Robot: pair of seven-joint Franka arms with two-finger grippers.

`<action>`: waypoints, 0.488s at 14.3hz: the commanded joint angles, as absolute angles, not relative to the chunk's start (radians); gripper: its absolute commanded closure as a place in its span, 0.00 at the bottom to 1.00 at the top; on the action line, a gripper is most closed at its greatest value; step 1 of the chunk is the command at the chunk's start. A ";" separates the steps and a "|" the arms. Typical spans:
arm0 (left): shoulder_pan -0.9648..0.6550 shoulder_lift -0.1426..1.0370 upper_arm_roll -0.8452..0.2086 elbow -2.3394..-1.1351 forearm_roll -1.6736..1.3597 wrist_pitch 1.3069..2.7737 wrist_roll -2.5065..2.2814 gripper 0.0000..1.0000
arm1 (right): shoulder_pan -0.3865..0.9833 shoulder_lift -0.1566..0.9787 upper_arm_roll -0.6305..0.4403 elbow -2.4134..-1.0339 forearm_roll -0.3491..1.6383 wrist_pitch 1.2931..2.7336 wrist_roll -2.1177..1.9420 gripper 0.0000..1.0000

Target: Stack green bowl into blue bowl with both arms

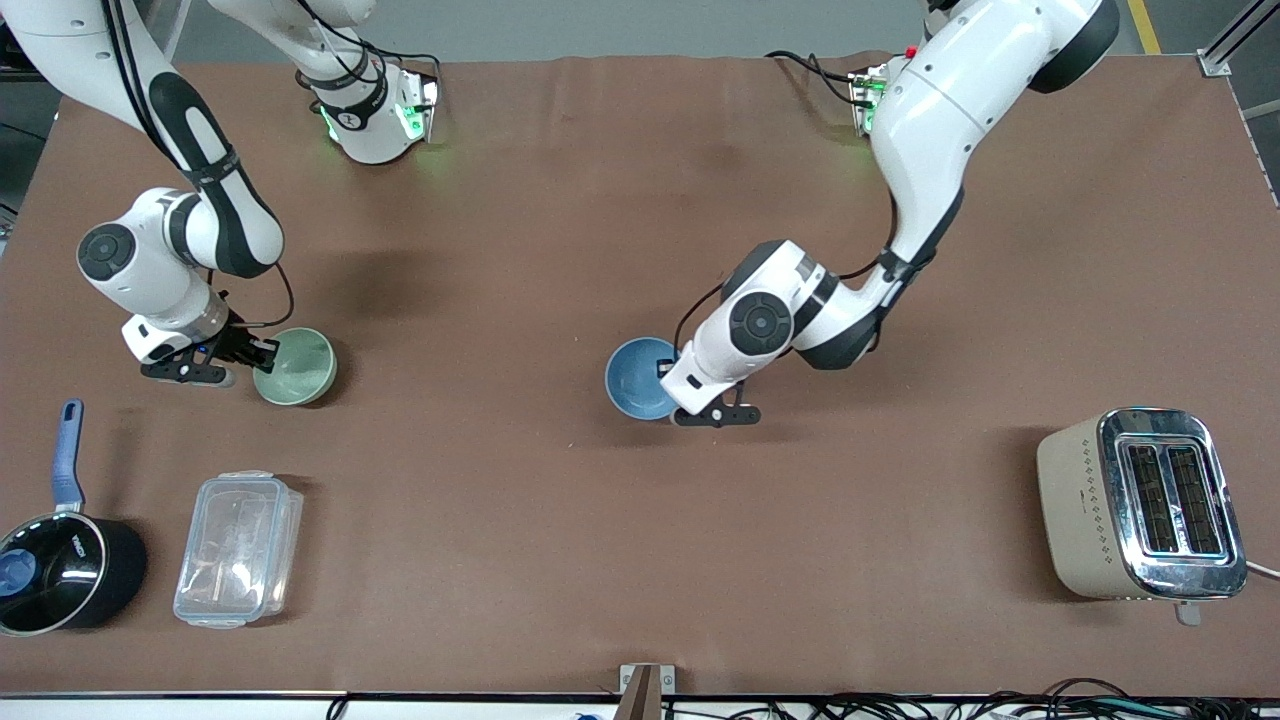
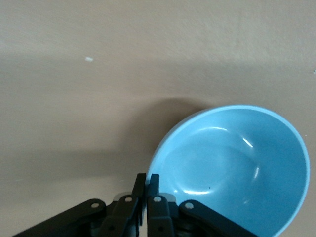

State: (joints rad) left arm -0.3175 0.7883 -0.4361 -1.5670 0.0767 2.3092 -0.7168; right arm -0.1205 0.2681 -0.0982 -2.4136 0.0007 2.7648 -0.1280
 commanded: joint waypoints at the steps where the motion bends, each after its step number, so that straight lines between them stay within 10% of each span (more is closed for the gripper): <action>1: -0.328 0.801 -0.425 -1.549 0.080 2.327 -0.727 0.93 | -0.092 0.197 -0.089 -2.416 0.006 2.720 -0.089 1.00; 2: -0.327 0.801 -0.425 -1.549 0.080 2.327 -0.727 0.73 | -0.068 0.171 -0.090 -2.408 0.006 2.679 -0.060 1.00; 4: -0.324 0.789 -0.420 -1.548 0.089 2.327 -0.721 0.00 | -0.025 0.111 -0.091 -2.369 0.006 2.559 -0.017 1.00; 7: -0.308 0.721 -0.408 -1.545 0.178 2.316 -0.723 0.00 | 0.069 0.051 -0.089 -2.272 0.006 2.337 0.094 1.00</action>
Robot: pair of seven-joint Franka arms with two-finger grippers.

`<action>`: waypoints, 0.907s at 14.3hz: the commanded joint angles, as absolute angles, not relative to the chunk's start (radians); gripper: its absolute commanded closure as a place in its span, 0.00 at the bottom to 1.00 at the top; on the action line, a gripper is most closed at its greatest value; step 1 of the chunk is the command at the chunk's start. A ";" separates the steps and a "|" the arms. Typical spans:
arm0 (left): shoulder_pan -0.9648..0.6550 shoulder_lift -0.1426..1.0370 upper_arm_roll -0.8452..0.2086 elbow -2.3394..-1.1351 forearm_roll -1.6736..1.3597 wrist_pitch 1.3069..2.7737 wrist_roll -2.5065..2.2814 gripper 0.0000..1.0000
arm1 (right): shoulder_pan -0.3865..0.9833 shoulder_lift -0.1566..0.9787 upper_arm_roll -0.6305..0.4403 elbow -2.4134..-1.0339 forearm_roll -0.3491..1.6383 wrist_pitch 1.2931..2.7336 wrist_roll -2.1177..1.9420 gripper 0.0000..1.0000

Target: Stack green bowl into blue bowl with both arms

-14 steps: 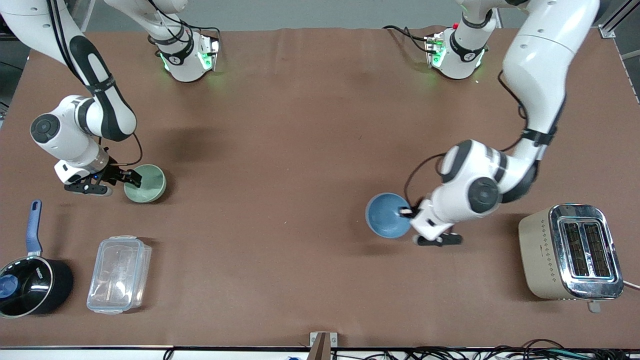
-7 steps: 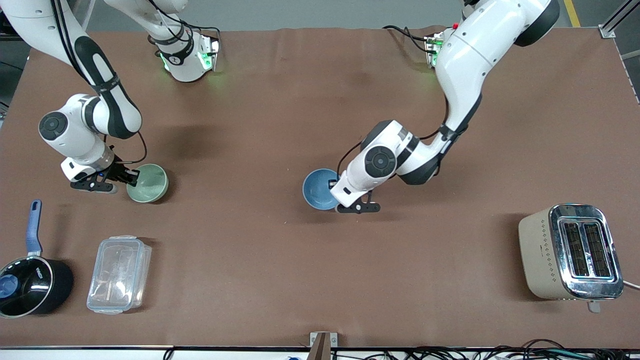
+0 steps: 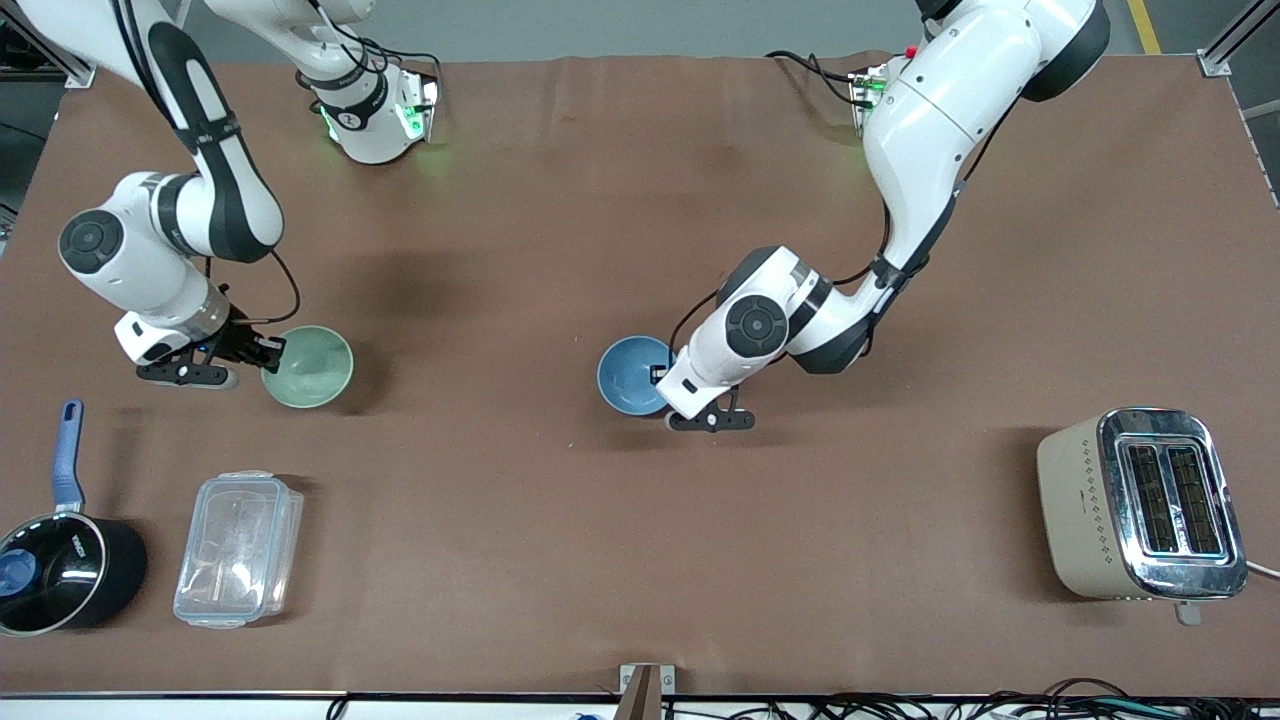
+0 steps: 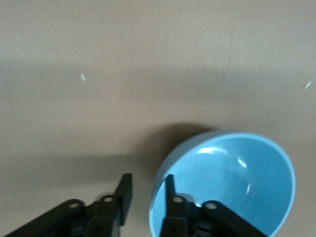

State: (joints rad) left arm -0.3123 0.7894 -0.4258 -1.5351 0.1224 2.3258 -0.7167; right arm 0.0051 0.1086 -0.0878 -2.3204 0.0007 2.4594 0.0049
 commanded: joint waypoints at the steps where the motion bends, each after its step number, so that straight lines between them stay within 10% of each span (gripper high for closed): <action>1: -0.307 0.695 -0.387 -1.545 0.211 2.309 -0.719 0.00 | 0.115 0.052 -0.089 -2.210 0.006 2.257 0.162 1.00; 5: -0.305 0.542 -0.309 -1.478 0.267 2.076 -0.709 0.00 | 0.363 0.121 -0.089 -1.939 0.018 2.068 0.498 1.00; 13: -0.120 0.312 -0.267 -1.355 0.174 1.760 -0.401 0.00 | 0.682 0.383 -0.091 -1.710 0.155 2.172 0.902 1.00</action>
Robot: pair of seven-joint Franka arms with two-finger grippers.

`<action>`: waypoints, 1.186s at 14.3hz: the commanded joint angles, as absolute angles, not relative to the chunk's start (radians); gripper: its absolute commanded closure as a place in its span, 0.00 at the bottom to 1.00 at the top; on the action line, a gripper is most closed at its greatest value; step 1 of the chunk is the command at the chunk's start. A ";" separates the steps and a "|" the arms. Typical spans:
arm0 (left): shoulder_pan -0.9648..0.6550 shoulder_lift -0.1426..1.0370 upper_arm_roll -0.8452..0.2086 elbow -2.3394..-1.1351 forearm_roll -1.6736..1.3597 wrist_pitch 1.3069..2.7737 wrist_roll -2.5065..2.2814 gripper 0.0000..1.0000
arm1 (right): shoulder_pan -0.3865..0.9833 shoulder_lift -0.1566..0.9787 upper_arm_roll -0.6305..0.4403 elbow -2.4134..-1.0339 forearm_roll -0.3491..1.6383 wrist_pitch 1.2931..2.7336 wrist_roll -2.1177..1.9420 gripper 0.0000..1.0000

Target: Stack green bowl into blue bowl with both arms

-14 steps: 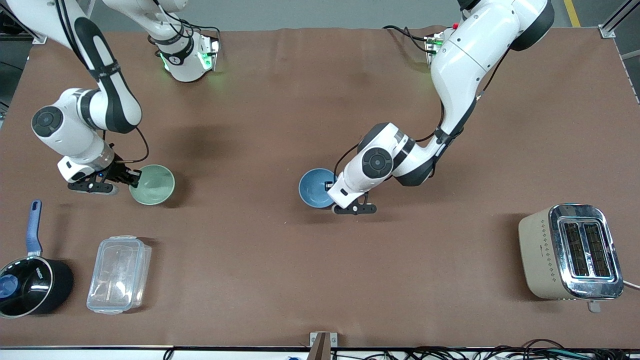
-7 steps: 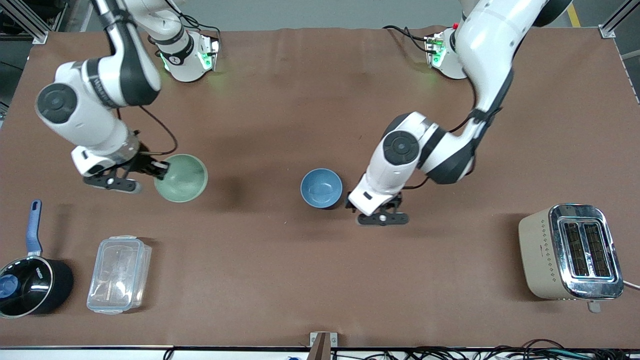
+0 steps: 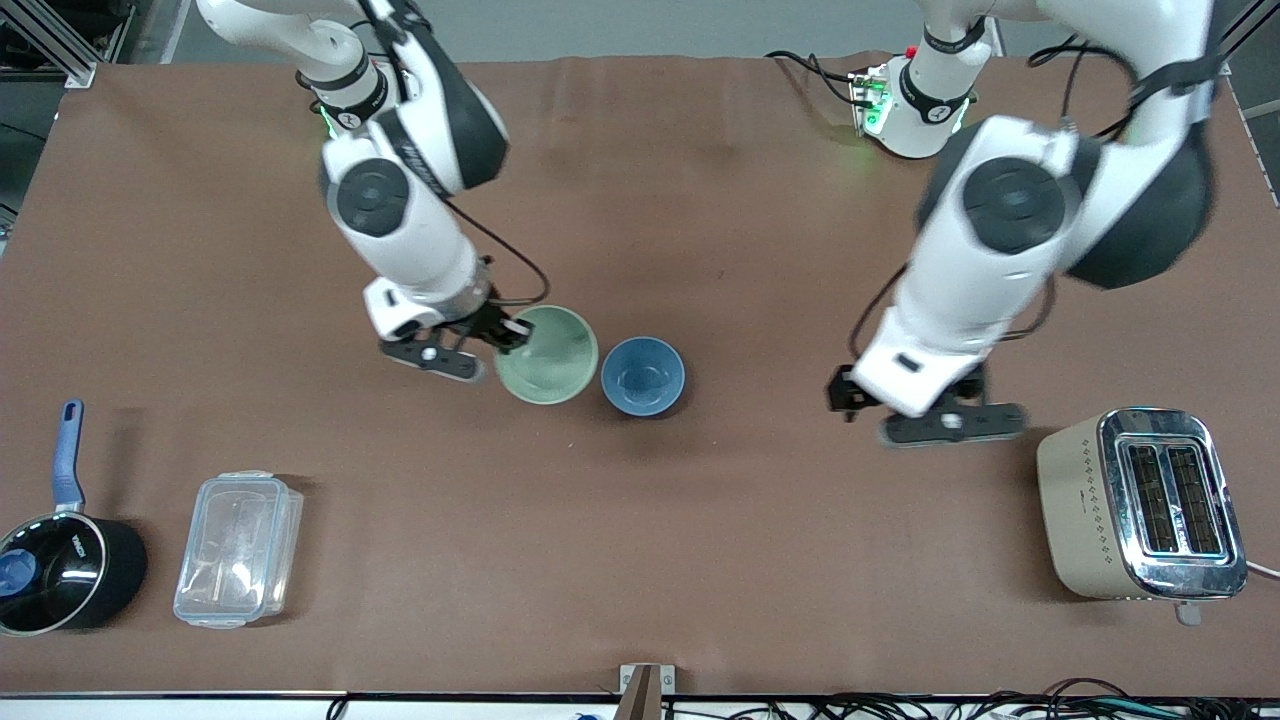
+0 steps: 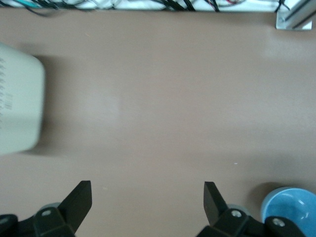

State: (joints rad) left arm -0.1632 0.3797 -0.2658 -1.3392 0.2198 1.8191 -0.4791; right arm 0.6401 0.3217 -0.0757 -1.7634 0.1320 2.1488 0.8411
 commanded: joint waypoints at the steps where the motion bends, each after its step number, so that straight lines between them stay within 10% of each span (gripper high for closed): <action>1: -0.092 0.290 -0.268 -1.355 0.157 1.726 -0.365 0.00 | 0.719 0.402 -0.091 -1.712 0.156 2.186 0.932 1.00; 17: -0.035 0.006 -0.104 -1.456 -0.018 1.436 0.003 0.00 | 0.819 0.574 -0.092 -1.715 0.155 2.397 1.022 1.00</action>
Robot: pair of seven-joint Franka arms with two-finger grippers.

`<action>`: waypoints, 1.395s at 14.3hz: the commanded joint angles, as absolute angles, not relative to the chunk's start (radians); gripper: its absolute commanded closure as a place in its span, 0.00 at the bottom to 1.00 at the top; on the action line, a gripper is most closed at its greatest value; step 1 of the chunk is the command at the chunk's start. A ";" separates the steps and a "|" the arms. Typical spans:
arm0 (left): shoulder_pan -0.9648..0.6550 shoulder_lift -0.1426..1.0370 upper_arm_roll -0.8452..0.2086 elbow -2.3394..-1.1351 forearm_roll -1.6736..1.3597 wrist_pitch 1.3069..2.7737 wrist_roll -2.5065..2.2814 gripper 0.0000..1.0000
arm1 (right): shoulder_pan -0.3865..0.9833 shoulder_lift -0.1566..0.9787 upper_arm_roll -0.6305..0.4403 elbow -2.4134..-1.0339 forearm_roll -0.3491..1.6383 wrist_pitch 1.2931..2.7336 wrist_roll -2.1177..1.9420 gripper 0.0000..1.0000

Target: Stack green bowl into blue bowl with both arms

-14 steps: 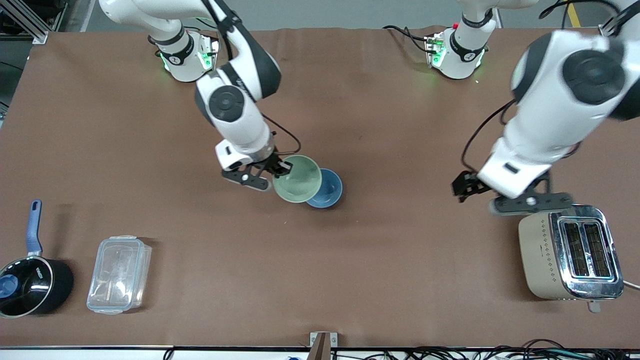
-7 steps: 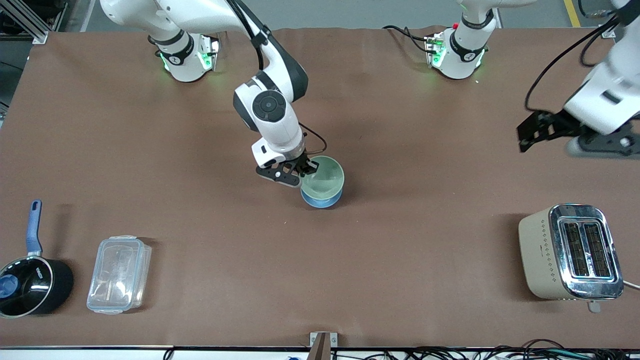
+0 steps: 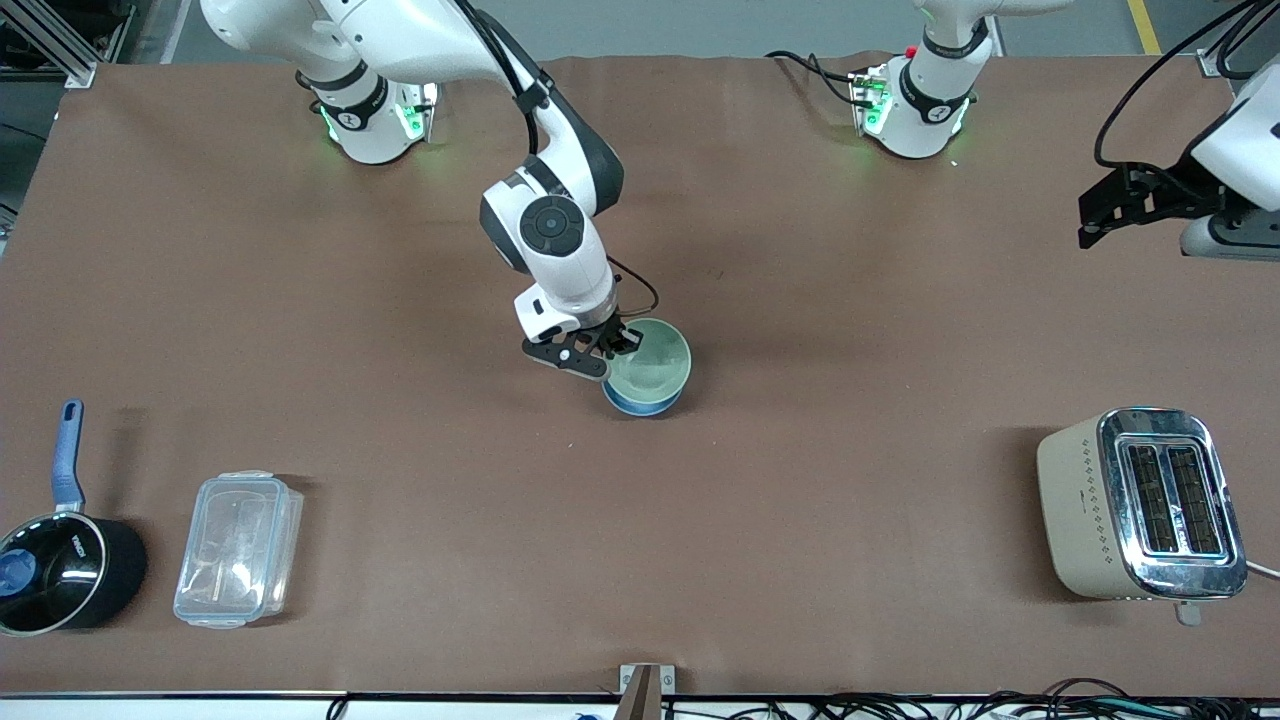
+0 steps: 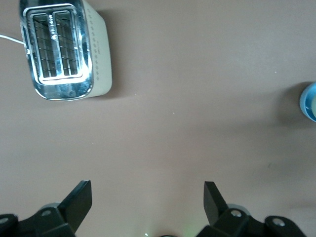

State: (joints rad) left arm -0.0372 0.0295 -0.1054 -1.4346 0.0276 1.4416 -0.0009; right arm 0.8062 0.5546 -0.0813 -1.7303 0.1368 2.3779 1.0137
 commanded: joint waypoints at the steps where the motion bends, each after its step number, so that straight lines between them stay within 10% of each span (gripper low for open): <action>1: -0.035 0.005 -0.104 -1.459 -0.026 1.434 0.003 0.00 | 0.822 0.584 -0.091 -1.715 0.155 2.410 1.025 1.00; 6: -0.048 -0.003 -0.109 -1.489 -0.029 1.488 0.002 0.00 | 0.824 0.594 -0.091 -1.715 0.155 2.410 1.029 0.91; 14: -0.037 0.012 -0.110 -1.479 -0.018 1.489 0.002 0.00 | 0.781 0.494 -0.116 -1.703 0.141 2.317 1.020 0.01; 20: -0.049 0.043 -0.110 -1.454 -0.023 1.489 0.002 0.00 | 0.775 0.289 -0.339 -1.701 0.005 2.033 0.821 0.00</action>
